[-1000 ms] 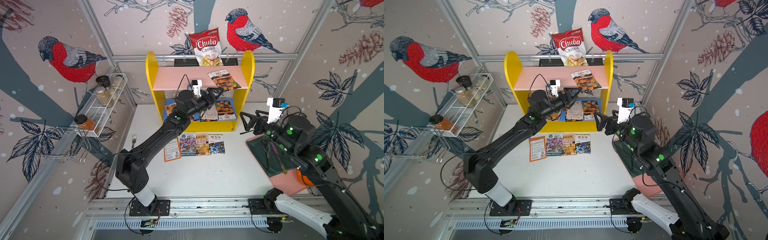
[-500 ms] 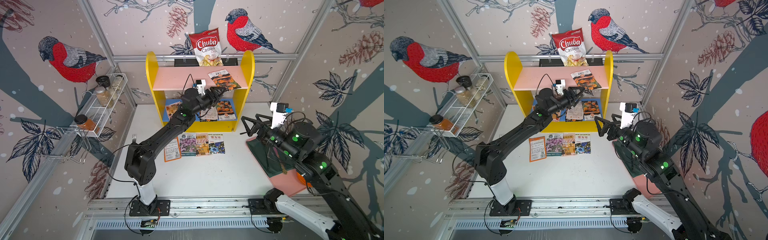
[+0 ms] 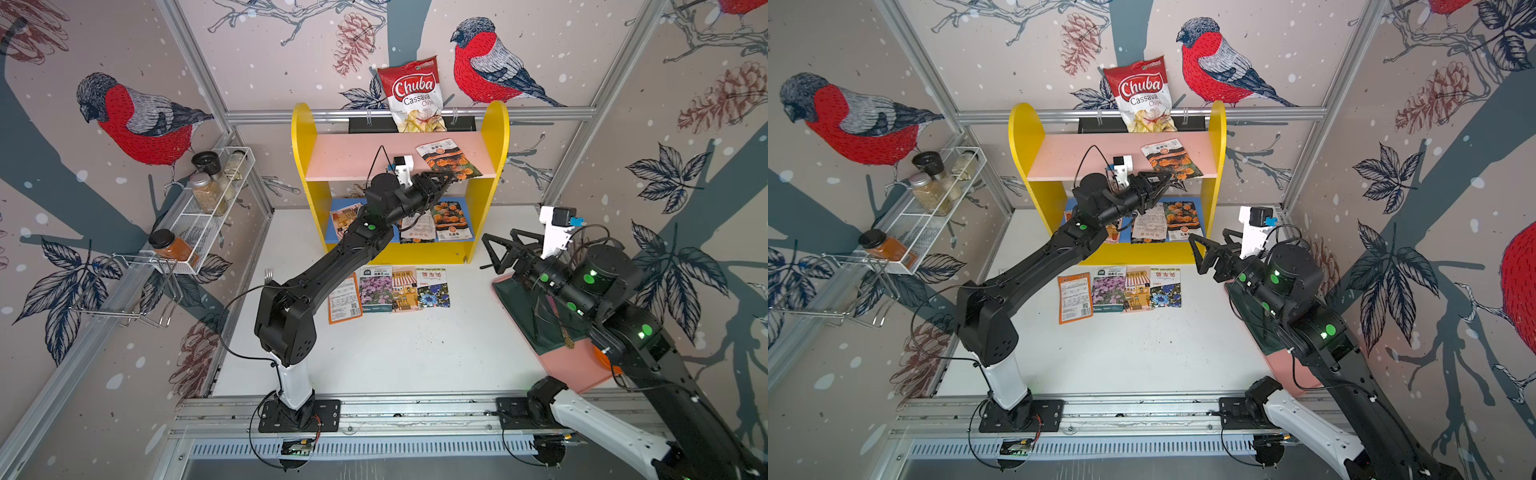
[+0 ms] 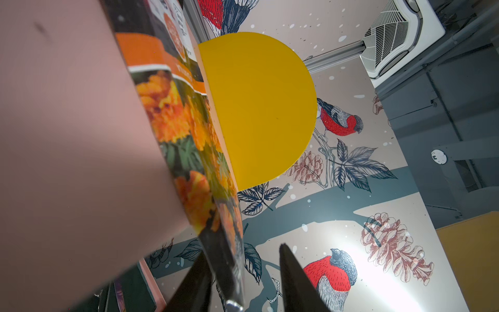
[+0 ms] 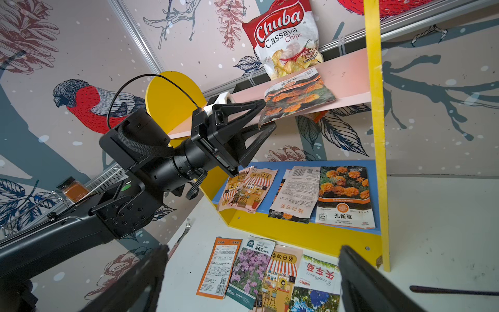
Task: Take the seed bag off the shelf
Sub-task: Pick up the seed packet from the shelf.
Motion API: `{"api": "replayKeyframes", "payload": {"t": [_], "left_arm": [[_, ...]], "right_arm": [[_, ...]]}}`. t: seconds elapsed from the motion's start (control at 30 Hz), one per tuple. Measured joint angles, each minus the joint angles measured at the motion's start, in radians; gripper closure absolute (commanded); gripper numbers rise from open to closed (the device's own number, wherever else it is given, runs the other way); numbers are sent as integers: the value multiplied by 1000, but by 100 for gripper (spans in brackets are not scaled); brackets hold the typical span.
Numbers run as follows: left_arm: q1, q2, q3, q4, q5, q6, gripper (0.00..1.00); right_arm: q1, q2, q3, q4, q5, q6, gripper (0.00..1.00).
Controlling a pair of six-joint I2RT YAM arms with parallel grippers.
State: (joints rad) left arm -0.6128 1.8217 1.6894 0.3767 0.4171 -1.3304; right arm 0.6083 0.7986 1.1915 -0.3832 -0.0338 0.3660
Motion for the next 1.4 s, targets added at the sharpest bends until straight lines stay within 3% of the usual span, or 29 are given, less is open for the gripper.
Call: {"api": "replayKeyframes", "payload": {"t": [0.53,0.87,1.4], "left_arm": [[0,23,28,0,-10,-8,79],[0,37,42,0,-10,-24,100],[-17,21,74,-46,30,25,100]], "right_arm": [[0,-3,-2,0,0,0,0],[0,-5,-4,0,0,0,0],[0,-33,6,0,-6,-2,0]]}}
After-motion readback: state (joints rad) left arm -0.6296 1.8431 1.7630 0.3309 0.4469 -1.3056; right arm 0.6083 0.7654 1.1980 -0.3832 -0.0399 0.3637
